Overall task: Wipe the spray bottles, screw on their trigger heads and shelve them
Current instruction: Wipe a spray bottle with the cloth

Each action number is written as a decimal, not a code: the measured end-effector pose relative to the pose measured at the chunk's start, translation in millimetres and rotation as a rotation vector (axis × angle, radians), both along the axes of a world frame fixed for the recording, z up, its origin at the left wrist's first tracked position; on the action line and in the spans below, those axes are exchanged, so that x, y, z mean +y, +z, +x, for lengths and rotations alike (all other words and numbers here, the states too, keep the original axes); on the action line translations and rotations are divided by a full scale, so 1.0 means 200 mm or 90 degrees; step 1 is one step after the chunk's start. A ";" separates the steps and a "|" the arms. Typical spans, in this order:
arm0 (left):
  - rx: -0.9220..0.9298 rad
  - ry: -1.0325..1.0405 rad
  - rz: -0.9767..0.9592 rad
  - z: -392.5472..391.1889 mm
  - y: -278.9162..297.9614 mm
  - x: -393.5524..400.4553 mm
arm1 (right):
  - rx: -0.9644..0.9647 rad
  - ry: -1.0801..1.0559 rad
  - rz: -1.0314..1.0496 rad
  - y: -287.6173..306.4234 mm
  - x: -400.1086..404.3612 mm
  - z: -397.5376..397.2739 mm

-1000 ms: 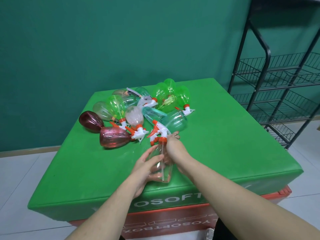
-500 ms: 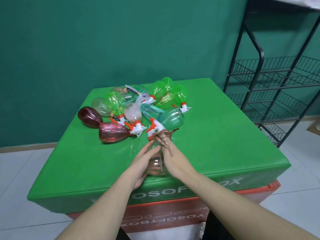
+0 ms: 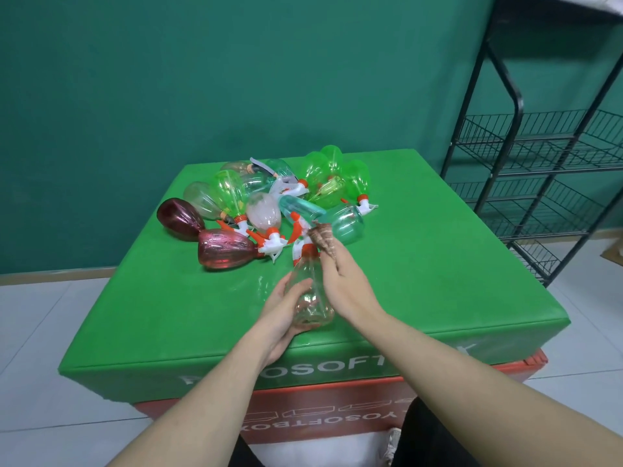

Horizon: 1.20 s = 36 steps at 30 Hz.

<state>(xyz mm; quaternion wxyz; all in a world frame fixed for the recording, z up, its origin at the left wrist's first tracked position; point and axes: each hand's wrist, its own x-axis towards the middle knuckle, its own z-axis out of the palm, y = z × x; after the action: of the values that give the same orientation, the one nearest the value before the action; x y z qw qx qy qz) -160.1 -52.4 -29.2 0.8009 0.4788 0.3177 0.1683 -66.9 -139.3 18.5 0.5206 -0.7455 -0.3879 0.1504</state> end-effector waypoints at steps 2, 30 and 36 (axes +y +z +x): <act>-0.020 -0.001 0.002 0.01 -0.02 0.00 | -0.091 0.048 -0.031 -0.04 0.04 0.03; -0.094 0.058 -0.030 0.03 -0.18 0.00 | -0.024 0.028 -0.068 -0.19 0.15 0.05; -0.102 0.088 -0.033 0.02 -0.19 -0.01 | -0.148 0.078 0.012 -0.27 0.07 -0.01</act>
<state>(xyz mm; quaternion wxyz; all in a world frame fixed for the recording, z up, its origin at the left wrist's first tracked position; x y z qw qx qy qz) -156.2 -54.0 -66.4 0.8225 0.4195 0.2892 0.2528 -68.1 -125.3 -35.5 0.4688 -0.7280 -0.4919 0.0913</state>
